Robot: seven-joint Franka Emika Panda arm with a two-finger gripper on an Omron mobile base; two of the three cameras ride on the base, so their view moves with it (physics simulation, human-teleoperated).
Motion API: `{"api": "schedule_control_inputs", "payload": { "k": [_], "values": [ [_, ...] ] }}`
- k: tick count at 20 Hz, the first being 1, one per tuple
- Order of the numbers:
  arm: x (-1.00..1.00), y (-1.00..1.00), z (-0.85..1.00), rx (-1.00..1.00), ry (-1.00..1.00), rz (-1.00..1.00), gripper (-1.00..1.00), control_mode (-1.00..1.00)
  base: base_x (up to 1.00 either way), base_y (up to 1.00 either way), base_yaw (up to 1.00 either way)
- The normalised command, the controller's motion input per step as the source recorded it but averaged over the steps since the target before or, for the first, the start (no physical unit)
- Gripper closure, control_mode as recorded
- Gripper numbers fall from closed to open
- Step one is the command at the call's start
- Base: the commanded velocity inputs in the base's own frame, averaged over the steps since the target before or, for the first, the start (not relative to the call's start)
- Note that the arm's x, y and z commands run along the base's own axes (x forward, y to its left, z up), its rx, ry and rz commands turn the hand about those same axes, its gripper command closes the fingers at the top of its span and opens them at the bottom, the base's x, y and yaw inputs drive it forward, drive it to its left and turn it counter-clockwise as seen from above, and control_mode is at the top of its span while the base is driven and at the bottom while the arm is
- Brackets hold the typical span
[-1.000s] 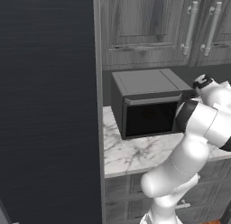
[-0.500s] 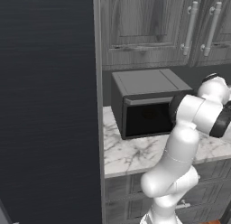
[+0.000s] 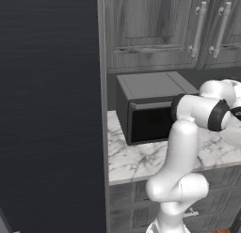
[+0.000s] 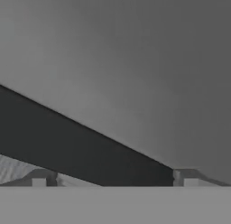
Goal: Pick up the bagel from the plate, place it on the toaster oven rack, close the door, and set the timer.
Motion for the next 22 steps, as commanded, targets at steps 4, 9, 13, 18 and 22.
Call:
{"api": "schedule_control_inputs", "payload": {
  "k": [4,9,13,18,22],
  "values": [
    [0.0,-0.27,-0.12,0.26,0.0,0.06,1.0,-1.0,0.0,0.0,0.0],
    [-0.06,-0.05,-0.03,0.12,0.0,0.01,1.0,-1.0,0.0,0.0,0.0],
    [-0.24,0.0,0.0,0.01,0.0,0.0,1.0,-1.0,0.0,0.0,0.0],
    [-0.51,0.0,0.12,-0.01,-0.01,0.0,1.0,-1.0,0.0,0.0,0.0],
    [-0.74,0.02,0.23,-0.08,-0.06,0.0,1.0,-1.0,0.0,0.0,0.0]
  ]
}}
